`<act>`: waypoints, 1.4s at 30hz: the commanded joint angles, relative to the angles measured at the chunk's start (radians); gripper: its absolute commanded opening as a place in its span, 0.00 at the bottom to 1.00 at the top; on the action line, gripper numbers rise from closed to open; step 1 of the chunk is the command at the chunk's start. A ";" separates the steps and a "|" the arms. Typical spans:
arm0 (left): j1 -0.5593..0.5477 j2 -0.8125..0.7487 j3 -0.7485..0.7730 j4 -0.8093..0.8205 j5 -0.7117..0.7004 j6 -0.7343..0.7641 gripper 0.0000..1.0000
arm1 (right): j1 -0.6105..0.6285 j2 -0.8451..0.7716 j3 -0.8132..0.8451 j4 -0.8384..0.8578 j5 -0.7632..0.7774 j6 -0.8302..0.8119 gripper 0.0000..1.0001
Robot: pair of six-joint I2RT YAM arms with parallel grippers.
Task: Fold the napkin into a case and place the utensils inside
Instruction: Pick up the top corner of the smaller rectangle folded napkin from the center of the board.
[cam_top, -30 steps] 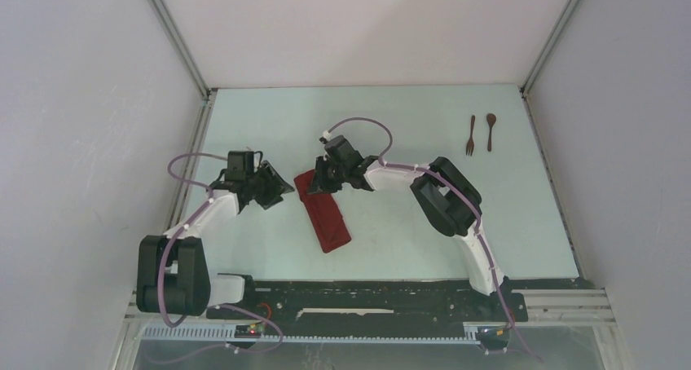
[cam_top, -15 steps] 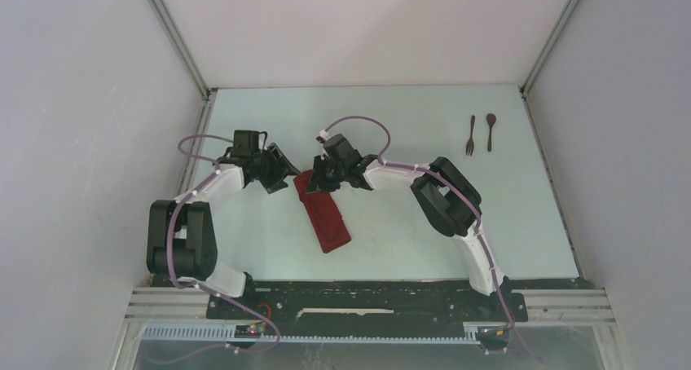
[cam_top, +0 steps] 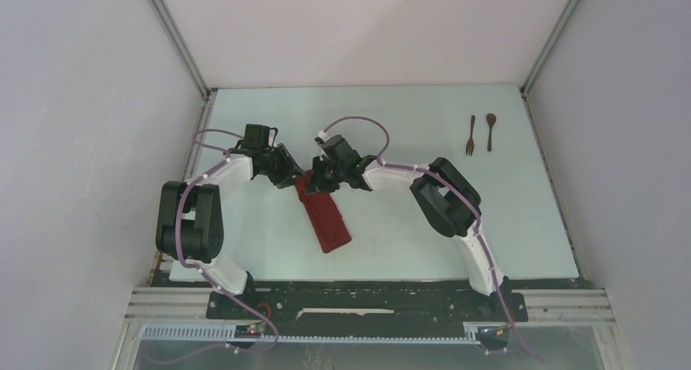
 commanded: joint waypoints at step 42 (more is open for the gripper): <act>0.031 0.005 0.060 -0.061 0.022 0.082 0.00 | 0.096 -0.010 0.163 -0.072 0.274 -0.391 0.45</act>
